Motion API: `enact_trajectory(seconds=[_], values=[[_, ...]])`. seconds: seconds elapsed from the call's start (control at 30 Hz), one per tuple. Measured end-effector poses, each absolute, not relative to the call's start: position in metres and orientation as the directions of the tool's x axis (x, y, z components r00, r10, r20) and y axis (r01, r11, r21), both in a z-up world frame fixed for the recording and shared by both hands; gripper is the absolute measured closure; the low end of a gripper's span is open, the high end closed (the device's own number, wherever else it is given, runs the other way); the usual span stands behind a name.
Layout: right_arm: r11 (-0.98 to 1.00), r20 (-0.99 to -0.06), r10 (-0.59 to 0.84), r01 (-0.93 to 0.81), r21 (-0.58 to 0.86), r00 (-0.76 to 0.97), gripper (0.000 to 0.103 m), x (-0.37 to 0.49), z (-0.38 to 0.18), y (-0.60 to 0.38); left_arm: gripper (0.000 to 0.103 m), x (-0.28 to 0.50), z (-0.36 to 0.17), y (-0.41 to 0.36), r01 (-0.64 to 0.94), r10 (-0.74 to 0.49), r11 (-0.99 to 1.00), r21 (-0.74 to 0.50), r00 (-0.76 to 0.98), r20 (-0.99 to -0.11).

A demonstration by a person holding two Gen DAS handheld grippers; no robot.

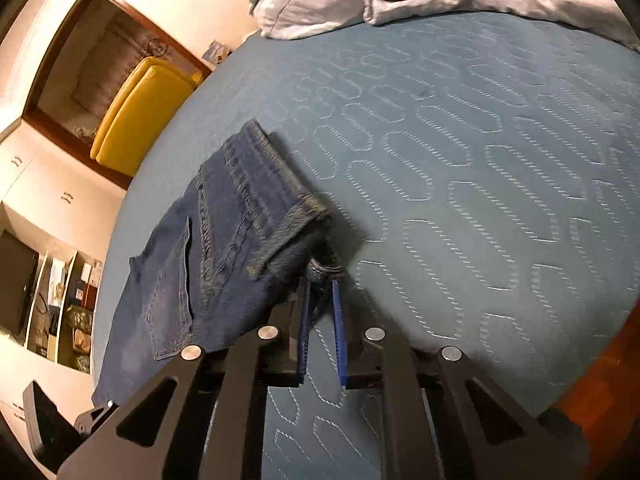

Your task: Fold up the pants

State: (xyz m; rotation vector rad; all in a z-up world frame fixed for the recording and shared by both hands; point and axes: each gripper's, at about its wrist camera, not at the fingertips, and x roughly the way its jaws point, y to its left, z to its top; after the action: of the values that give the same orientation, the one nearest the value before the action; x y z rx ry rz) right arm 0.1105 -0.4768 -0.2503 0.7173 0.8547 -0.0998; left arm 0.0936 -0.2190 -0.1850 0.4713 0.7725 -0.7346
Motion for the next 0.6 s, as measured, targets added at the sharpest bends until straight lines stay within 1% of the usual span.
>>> enact_trajectory(seconds=[0.03, 0.07, 0.13, 0.17, 0.2, 0.27, 0.3, 0.33, 0.37, 0.4, 0.43, 0.47, 0.53, 0.57, 0.6], values=[[0.745, -0.703, 0.198, 0.362, 0.561, 0.683, 0.082, 0.105, -0.246, -0.482, 0.103, 0.095, -0.186, -0.219, 0.741, -0.416, 0.661, 0.117, 0.492, -0.765], [0.725, -0.69, 0.204, 0.367, 0.583, 0.695, 0.079, 0.103, -0.244, -0.487, 0.103, 0.096, -0.187, -0.22, 0.74, -0.416, 0.662, 0.115, 0.491, -0.766], [0.695, -0.67, 0.213, 0.372, 0.616, 0.711, 0.062, 0.105, -0.239, -0.496, 0.103, 0.095, -0.187, -0.22, 0.738, -0.414, 0.665, 0.119, 0.496, -0.763], [0.705, -0.674, 0.204, 0.372, 0.604, 0.71, 0.049, 0.111, -0.235, -0.498, 0.103, 0.096, -0.187, -0.218, 0.736, -0.417, 0.668, 0.11, 0.493, -0.763], [0.719, -0.674, 0.205, 0.358, 0.596, 0.71, 0.044, 0.117, -0.232, -0.5, 0.103, 0.096, -0.187, -0.217, 0.734, -0.421, 0.671, 0.102, 0.49, -0.763], [0.747, -0.679, 0.216, 0.33, 0.578, 0.702, 0.044, 0.134, -0.23, -0.5, 0.103, 0.095, -0.184, -0.215, 0.73, -0.421, 0.675, 0.102, 0.496, -0.759], [0.764, -0.692, 0.223, 0.318, 0.562, 0.687, 0.044, 0.144, -0.231, -0.497, 0.103, 0.094, -0.183, -0.215, 0.729, -0.42, 0.676, 0.105, 0.499, -0.758], [0.783, -0.702, 0.232, 0.3, 0.546, 0.673, 0.049, 0.151, -0.233, -0.494, 0.103, 0.092, -0.18, -0.214, 0.729, -0.421, 0.675, 0.113, 0.506, -0.753], [0.813, -0.73, 0.228, 0.286, 0.507, 0.644, 0.083, 0.16, -0.235, -0.486, 0.103, 0.091, -0.177, -0.213, 0.73, -0.421, 0.674, 0.118, 0.51, -0.75], [0.836, -0.761, 0.191, 0.303, 0.457, 0.621, 0.086, 0.162, -0.235, -0.482, 0.103, 0.09, -0.176, -0.212, 0.73, -0.421, 0.674, 0.119, 0.51, -0.75], [0.844, -0.768, 0.176, 0.307, 0.44, 0.616, 0.087, 0.16, -0.232, -0.479, 0.103, 0.091, -0.179, -0.211, 0.735, -0.424, 0.67, 0.103, 0.492, -0.761], [0.852, -0.754, 0.181, 0.282, 0.441, 0.631, 0.087, 0.153, -0.225, -0.476, 0.103, 0.091, -0.183, -0.211, 0.741, -0.424, 0.664, 0.096, 0.48, -0.768], [0.876, -0.761, 0.15, 0.273, 0.398, 0.631, 0.087, 0.147, -0.221, -0.473, 0.103, 0.089, -0.192, -0.216, 0.749, -0.412, 0.652, 0.117, 0.48, -0.775], [0.873, -0.77, 0.149, 0.282, 0.397, 0.621, 0.087, 0.146, -0.225, -0.475, 0.1, 0.088, -0.193, -0.217, 0.748, -0.409, 0.652, 0.122, 0.484, -0.774], [0.87, -0.777, 0.145, 0.296, 0.395, 0.612, 0.087, 0.146, -0.23, -0.476, 0.089, 0.089, -0.193, -0.216, 0.747, -0.417, 0.656, 0.107, 0.478, -0.773]])
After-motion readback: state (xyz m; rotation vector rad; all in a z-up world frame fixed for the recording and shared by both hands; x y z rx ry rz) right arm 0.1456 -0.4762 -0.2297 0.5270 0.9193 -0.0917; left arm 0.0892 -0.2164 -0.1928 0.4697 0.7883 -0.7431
